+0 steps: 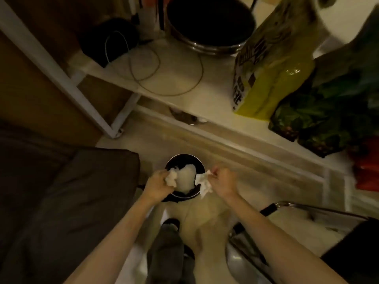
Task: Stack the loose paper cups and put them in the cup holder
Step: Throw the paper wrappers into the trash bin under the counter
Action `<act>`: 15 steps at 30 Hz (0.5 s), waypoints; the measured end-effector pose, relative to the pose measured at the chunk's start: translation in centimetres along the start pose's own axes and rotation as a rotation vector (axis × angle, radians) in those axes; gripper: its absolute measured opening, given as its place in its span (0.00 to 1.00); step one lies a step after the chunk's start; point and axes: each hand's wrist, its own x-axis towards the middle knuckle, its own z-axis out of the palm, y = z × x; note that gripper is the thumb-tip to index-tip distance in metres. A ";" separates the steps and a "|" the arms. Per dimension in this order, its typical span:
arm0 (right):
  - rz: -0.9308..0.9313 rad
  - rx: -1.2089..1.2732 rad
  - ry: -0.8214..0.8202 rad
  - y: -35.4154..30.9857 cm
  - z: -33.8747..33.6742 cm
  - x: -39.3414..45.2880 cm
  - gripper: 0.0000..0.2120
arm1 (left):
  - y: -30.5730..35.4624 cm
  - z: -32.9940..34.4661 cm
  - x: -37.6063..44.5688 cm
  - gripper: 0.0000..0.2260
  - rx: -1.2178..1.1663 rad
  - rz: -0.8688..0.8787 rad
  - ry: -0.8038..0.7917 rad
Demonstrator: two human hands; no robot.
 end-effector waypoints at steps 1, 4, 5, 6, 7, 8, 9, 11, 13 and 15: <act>0.004 0.018 0.004 1.4 1.6 1.3 0.10 | -1.5 1.6 1.7 0.17 -0.013 -0.025 0.005; 0.034 0.046 0.024 5.1 6.3 5.3 0.13 | -5.5 5.5 6.5 0.16 -0.099 -0.084 0.010; 0.049 0.047 0.028 6.2 7.9 6.7 0.13 | -6.5 6.6 8.1 0.14 -0.144 -0.103 0.018; 0.065 0.049 0.036 7.3 9.4 8.1 0.13 | -7.5 7.5 9.8 0.14 -0.199 -0.127 0.023; 0.081 0.057 0.042 8.3 10.8 9.4 0.12 | -8.4 8.3 11.4 0.14 -0.248 -0.151 0.016; 0.095 0.063 0.046 9.4 12.2 10.8 0.12 | -9.4 9.1 13.0 0.15 -0.298 -0.173 0.000; 0.116 0.072 0.040 10.2 13.6 12.1 0.12 | -10.5 9.8 14.5 0.15 -0.335 -0.191 -0.023; 0.162 0.098 0.012 11.8 16.1 14.6 0.13 | -12.5 11.0 17.2 0.17 -0.423 -0.236 -0.039; 0.179 0.105 -0.052 13.0 18.3 16.5 0.16 | -14.1 12.1 19.2 0.21 -0.551 -0.272 -0.049; 0.171 0.132 -0.131 13.9 19.8 17.5 0.21 | -15.2 13.0 20.3 0.25 -0.644 -0.270 -0.052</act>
